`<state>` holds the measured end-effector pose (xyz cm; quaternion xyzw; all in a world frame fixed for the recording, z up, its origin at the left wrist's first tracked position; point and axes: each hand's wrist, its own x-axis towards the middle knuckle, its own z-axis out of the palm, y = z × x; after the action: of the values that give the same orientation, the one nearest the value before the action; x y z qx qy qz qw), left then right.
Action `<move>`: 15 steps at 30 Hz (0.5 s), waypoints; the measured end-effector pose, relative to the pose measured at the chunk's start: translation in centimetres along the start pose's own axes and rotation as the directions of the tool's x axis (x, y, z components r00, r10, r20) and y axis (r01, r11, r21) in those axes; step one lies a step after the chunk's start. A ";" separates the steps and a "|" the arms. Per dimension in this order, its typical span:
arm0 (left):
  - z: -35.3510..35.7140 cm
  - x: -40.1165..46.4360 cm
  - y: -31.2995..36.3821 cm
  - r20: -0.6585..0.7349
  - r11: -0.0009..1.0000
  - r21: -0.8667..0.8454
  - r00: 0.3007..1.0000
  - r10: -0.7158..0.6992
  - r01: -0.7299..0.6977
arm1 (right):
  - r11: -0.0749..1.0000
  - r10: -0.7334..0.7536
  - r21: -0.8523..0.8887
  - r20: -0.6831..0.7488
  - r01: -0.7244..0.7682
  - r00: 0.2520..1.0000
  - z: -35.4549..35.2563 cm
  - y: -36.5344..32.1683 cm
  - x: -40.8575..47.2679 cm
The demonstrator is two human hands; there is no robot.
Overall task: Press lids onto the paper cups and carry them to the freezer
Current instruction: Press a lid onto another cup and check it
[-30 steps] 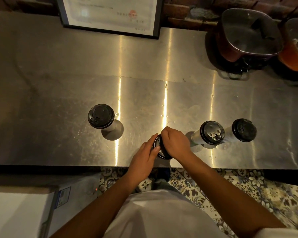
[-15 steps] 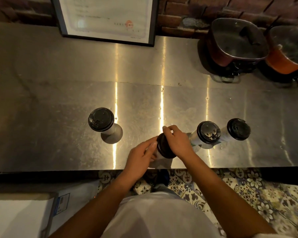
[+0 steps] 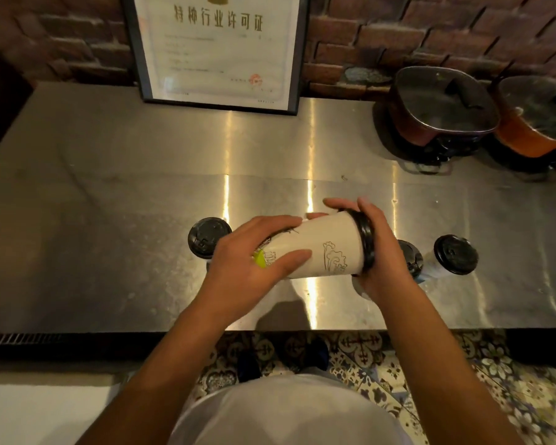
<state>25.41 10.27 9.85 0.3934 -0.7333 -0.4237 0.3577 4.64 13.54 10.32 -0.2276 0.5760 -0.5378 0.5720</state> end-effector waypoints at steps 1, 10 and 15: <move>-0.5 0.1 0.2 -0.010 1.000 0.014 1.000 0.010 -0.010 | 0.996 -0.081 -0.025 0.038 0.082 0.996 0.2 -0.3 -0.5; -0.6 -0.1 1.9 -0.008 0.953 0.118 0.960 0.281 -0.278 | 0.996 0.003 0.089 0.049 -0.008 0.999 0.9 -1.4 -2.2; -0.4 0.6 1.8 -0.076 0.944 0.097 0.944 0.322 -0.315 | 0.985 0.085 0.147 0.045 -0.091 0.995 1.7 -1.4 -3.1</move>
<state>24.98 10.22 11.78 0.3031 -0.7874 -0.3108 0.4376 6.44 15.25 13.21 -0.1690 0.5327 -0.5490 0.6215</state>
